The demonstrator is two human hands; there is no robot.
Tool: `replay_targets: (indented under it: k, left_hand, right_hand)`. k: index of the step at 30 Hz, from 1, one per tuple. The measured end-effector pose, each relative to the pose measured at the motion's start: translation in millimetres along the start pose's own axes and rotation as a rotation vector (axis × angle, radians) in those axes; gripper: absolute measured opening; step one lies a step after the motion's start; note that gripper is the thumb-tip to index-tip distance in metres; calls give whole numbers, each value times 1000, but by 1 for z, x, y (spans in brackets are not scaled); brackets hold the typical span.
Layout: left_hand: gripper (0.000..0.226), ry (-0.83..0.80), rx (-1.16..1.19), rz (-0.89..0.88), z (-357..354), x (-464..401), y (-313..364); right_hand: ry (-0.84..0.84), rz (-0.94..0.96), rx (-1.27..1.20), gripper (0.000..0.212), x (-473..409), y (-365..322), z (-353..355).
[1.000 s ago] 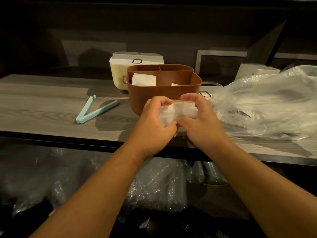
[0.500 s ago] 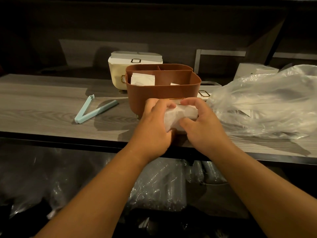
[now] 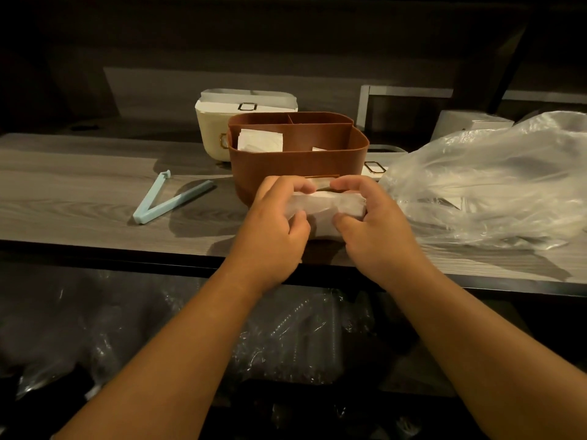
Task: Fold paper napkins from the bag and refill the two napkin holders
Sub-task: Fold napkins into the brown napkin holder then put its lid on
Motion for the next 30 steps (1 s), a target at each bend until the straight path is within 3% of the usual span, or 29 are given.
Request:
replay_targets:
  k: [6,21,25,30]
  left_hand:
    - [32,26,-5,-49,1,0,3]
    - [12,109,-91,-73,5,1,-2]
    - [30,56,-117,-33,2,2,-3]
    - [36,51,-154,-39,2,2,-1]
  right_hand:
    - [-23,-16,-114,46,-4,3,-1]
    - [-36,-33,-120,46,-5,4,0]
    - [-31,-49,-138,45,-3,6,0]
    - [-22,-41,-114,44,-2,4,1]
Point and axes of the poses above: each hand's wrist, its own x-axis away from the middle knuckle, its own z-axis out of the back of the hand, y = z × x, the point moved 8 cm from there along -x, towards the middle knuckle, and after that the axes turned 6 degrees about -z, right-handed, at the moved point
